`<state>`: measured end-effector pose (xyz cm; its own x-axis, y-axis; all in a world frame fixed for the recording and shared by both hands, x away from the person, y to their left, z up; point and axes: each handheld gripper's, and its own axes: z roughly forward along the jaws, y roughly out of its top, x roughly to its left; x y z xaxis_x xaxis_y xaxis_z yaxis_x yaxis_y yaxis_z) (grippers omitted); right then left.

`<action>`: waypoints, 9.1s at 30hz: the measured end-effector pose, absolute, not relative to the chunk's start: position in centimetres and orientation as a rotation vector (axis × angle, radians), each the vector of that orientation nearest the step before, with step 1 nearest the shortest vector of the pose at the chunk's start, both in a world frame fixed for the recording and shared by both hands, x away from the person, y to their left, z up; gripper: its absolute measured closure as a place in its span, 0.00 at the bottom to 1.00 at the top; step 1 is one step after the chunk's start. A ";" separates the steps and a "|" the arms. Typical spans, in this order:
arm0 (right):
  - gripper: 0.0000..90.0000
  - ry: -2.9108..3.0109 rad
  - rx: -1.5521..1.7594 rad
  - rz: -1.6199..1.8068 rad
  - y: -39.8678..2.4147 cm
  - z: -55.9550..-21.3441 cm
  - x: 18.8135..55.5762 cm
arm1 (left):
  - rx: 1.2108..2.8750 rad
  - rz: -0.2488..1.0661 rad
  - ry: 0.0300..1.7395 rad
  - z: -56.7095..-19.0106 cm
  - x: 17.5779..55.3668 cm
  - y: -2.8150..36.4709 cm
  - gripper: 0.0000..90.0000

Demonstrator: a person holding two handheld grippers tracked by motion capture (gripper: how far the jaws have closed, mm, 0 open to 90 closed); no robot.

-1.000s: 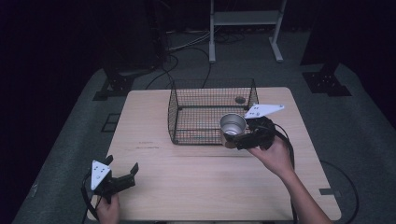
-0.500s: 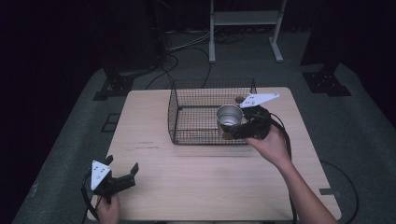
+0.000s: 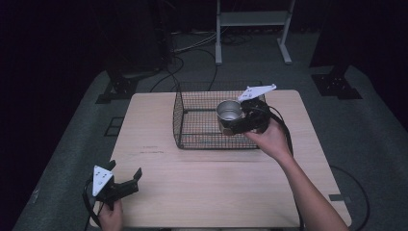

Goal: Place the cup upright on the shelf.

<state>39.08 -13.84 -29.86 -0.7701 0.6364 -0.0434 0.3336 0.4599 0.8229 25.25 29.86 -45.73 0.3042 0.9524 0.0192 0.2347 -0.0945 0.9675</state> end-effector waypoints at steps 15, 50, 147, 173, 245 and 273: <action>0.20 2.345 0.887 1.236 -12.9 -29.7 42.3 | 1.574 0.880 1.117 -45.8 25.2 29.6 0.00; 0.20 2.391 1.095 1.106 -10.8 -34.5 49.6 | 1.587 0.874 1.105 -45.8 25.2 29.4 0.00; 0.13 2.530 1.291 0.775 -11.3 -40.4 53.3 | 1.595 0.888 1.090 -45.7 25.3 28.9 0.00; 0.10 2.426 1.239 0.955 -12.1 -36.8 51.5 | 1.596 0.891 1.088 -45.7 25.3 29.0 0.00; 0.10 2.426 1.044 1.189 -20.6 -35.0 38.4 | 1.632 0.891 1.068 -45.8 25.5 28.3 0.00; 0.10 2.387 1.101 1.228 -24.2 -38.3 35.0 | 1.636 0.888 1.066 -45.7 25.4 28.1 0.00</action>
<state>34.96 -24.22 -38.28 -0.6874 0.7161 0.1209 0.5149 0.3632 0.7765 25.42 28.07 -45.75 0.3544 0.9324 0.0702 0.2377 -0.1624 0.9577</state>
